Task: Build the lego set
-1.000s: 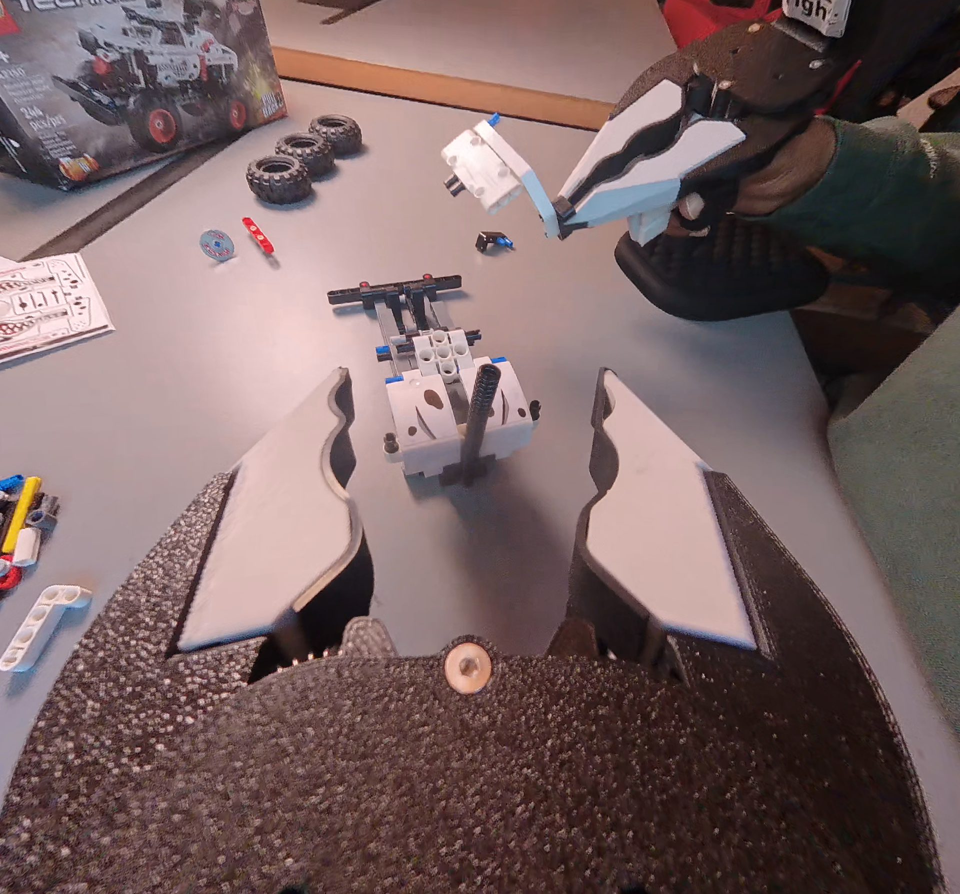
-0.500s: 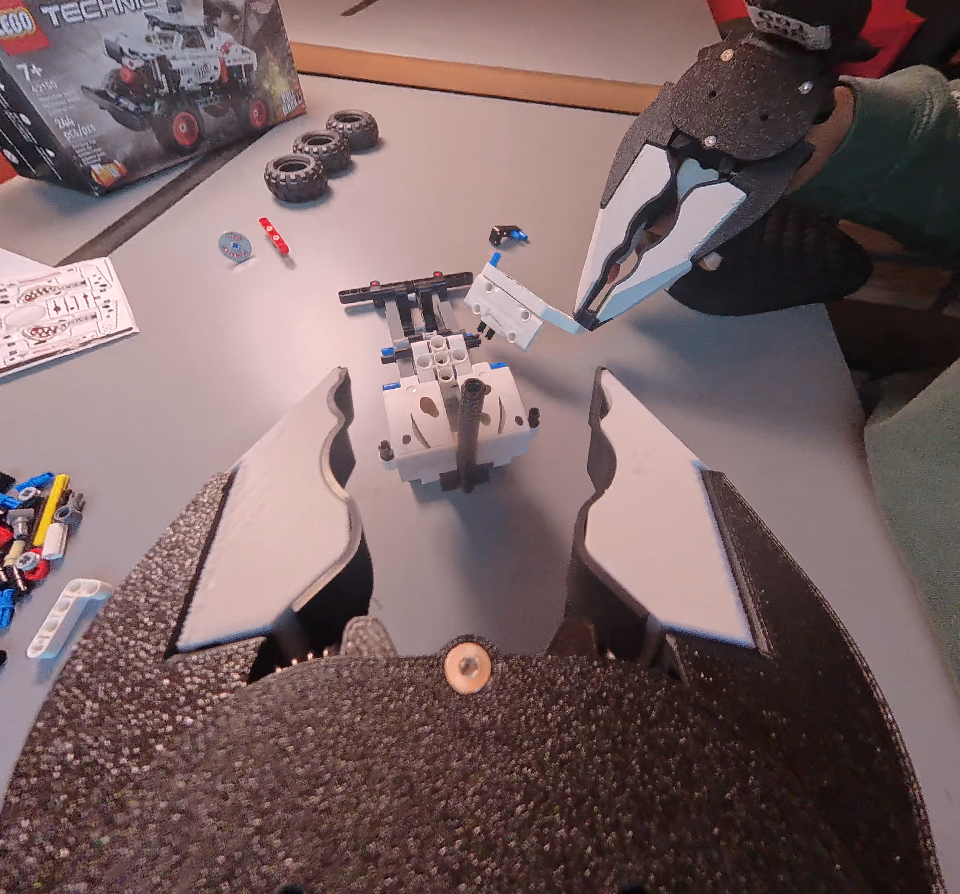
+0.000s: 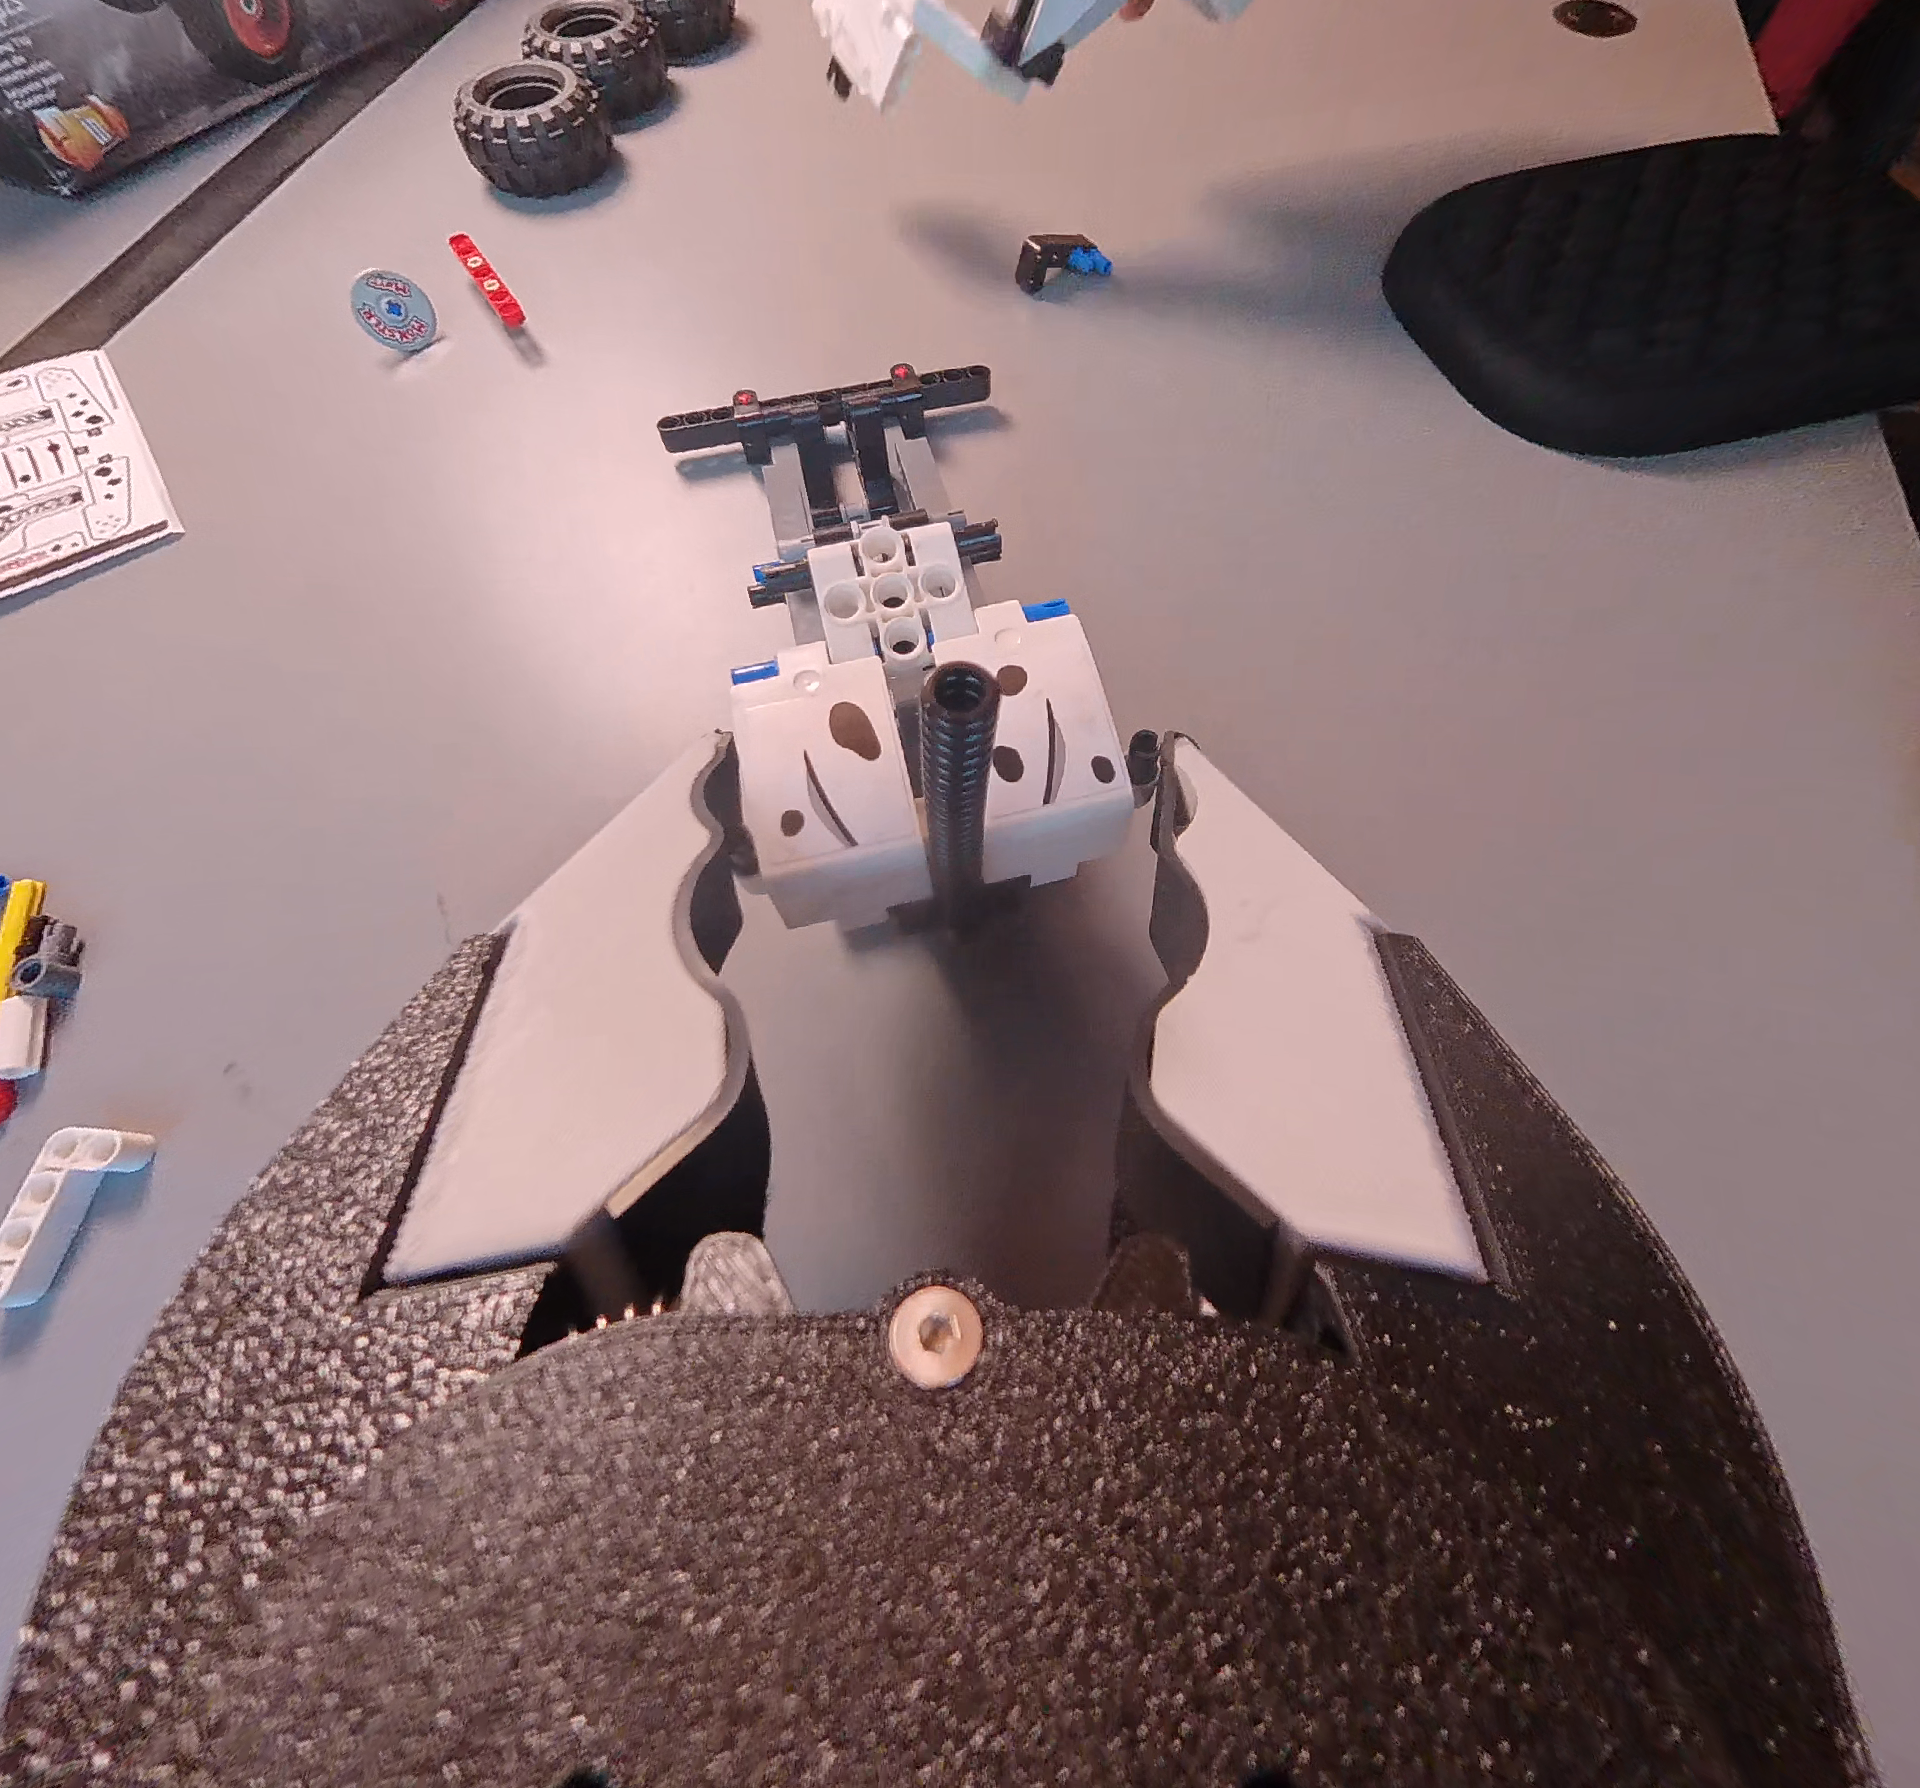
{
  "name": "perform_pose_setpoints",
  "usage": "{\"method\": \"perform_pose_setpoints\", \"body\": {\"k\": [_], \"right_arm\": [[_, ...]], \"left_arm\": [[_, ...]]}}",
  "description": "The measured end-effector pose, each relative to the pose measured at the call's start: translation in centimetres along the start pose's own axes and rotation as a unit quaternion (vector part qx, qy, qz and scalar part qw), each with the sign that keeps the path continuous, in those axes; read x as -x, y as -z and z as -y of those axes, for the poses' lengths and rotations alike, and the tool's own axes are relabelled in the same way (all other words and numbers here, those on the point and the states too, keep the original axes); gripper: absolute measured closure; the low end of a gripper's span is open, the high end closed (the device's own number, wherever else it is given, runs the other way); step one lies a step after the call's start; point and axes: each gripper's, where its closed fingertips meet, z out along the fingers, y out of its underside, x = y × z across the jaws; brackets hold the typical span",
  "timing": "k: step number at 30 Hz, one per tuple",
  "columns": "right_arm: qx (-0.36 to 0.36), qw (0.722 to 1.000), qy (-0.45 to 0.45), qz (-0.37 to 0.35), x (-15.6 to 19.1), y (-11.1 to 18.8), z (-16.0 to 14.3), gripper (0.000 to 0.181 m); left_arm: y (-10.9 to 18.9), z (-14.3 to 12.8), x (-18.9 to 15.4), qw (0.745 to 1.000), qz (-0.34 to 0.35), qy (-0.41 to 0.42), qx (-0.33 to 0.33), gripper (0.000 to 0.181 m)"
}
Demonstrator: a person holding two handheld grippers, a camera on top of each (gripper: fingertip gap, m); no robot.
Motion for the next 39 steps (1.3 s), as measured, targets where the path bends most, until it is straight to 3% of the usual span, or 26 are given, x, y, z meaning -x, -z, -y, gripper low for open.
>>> {"method": "perform_pose_setpoints", "body": {"k": [5,7,9,14,17,21,24,28,31,34,36,37,39], "right_arm": [[0.039,0.999,-0.001,0.009,-1.0,-3.0,-3.1,0.17],[0.055,0.998,-0.009,0.007,-1.2,-3.0,-3.6,0.145],[0.069,0.998,-0.007,-0.006,-1.9,-1.9,-3.6,0.134],[0.005,0.999,0.049,-0.011,-1.3,1.9,2.8,0.131],[-0.062,0.993,0.097,0.029,1.1,1.4,8.8,0.137],[-0.115,0.979,0.164,0.046,3.4,-4.9,16.7,0.141],[-0.123,0.973,0.184,0.061,4.2,-12.7,21.8,0.149],[-0.082,0.973,0.208,0.063,3.2,-23.0,26.4,0.142],[-0.041,0.964,0.249,0.078,2.9,-28.1,27.8,0.133],[0.005,0.959,0.273,0.08,1.9,-31.1,28.1,0.137],[0.029,0.959,0.268,0.086,1.4,-32.4,27.6,0.15],[0.028,0.96,0.267,0.085,1.2,-32.6,27.7,0.166],[0.028,0.957,0.277,0.083,0.9,-32.6,27.4,0.173]], "left_arm": [[0.8,-0.3,0.2,1.0,-0.022,-0.006,-0.012,0.102],[0.9,-0.4,0.3,0.999,-0.026,-0.014,-0.013,0.102],[0.9,-0.5,0.4,0.999,-0.033,-0.023,-0.013,0.102],[0.9,-0.4,0.4,0.998,-0.055,-0.03,-0.021,0.102],[0.8,-0.3,0.3,0.998,-0.054,-0.035,-0.024,0.102],[0.8,-0.2,0.3,0.998,-0.045,-0.035,-0.03,0.1],[1.4,0.0,0.5,0.998,-0.038,-0.031,-0.038,0.097],[2.2,-0.2,0.8,0.998,-0.027,-0.025,-0.042,0.098],[2.3,-0.4,0.7,0.998,-0.03,-0.022,-0.041,0.099],[2.2,-0.4,0.5,0.998,-0.038,-0.02,-0.043,0.1],[2.1,-0.5,0.5,0.998,-0.043,-0.014,-0.042,0.102],[2.0,-0.6,0.5,0.998,-0.044,-0.013,-0.042,0.102],[2.0,-0.6,0.6,0.998,-0.046,-0.012,-0.042,0.104]]}}
